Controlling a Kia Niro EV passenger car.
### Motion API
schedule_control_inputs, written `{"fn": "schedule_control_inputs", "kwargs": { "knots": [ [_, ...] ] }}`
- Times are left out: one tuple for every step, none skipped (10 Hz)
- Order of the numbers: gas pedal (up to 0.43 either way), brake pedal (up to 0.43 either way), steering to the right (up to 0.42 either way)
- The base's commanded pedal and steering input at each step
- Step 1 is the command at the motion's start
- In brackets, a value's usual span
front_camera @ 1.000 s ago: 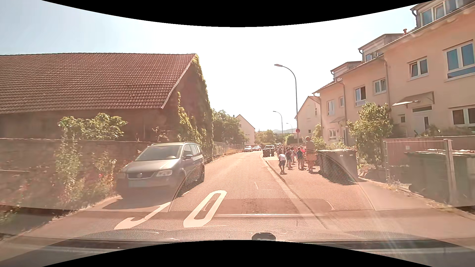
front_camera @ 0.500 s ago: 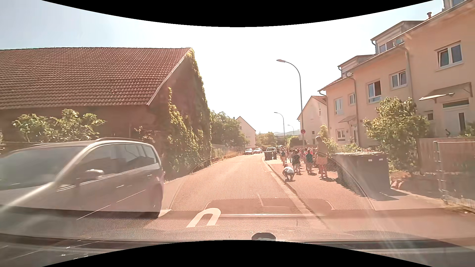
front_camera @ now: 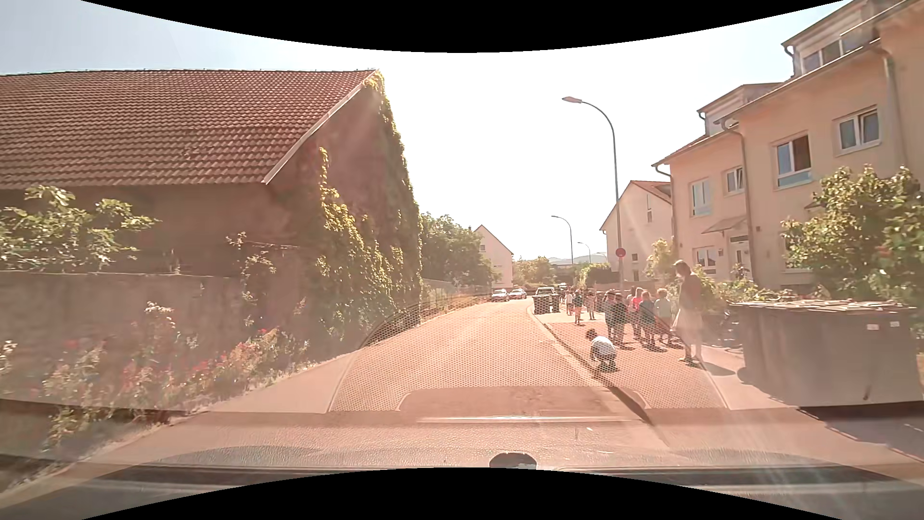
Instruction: Follow the waypoints while adhering to traffic rules and regulations
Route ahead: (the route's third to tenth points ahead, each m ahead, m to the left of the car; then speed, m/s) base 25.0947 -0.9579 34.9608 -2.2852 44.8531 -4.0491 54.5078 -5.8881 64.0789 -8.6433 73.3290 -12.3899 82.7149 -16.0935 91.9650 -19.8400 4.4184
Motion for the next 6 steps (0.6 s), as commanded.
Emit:
{"fn": "schedule_control_inputs", "kwargs": {
  "knots": [
    [0.209, 0.000, -0.090],
    [0.209, 0.000, -0.077],
    [0.209, 0.000, -0.065],
    [0.209, 0.000, -0.055],
    [0.209, 0.000, -0.048],
    [0.209, 0.000, -0.038]
  ]
}}
